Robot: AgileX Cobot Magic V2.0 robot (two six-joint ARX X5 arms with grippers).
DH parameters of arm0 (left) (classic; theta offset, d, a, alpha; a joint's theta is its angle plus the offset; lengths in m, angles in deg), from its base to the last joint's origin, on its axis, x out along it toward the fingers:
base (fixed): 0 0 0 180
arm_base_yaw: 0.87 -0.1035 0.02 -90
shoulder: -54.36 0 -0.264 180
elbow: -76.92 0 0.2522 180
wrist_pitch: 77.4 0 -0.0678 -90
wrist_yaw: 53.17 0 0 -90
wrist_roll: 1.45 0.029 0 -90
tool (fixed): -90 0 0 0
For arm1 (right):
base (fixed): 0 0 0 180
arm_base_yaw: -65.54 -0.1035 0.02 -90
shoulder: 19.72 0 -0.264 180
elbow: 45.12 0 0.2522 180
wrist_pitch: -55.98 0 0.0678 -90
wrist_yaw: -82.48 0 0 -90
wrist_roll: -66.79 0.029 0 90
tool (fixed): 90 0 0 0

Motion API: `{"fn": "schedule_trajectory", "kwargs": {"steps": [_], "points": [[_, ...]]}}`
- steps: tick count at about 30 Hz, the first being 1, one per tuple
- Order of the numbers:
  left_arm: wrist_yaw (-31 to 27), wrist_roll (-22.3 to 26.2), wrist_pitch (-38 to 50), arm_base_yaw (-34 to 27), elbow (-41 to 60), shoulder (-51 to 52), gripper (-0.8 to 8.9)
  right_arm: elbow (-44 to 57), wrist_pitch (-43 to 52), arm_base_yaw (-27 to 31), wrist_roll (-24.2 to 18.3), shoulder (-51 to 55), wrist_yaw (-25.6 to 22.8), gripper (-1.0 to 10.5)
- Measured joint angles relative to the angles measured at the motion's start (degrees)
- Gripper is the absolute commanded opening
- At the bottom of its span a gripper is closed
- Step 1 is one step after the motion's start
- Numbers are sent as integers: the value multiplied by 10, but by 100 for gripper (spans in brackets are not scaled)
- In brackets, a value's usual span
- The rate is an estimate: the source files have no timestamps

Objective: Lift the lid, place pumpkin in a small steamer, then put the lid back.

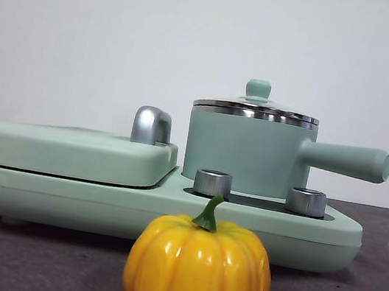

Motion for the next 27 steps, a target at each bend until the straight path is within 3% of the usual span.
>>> {"fn": "schedule_trajectory", "kwargs": {"steps": [10, 19, 27], "points": [[-15, 64, -174, 66, -269, -247, 496, 0, 0, 0, 13, 0, 0, 466], [-38, 83, -299, 109, -523, -467, 496, 0, 0, 0, 18, 0, 0, 466], [-102, 86, -387, 136, -723, -614, 494, 0, 0, 0, 20, 0, 0, 466]]}}
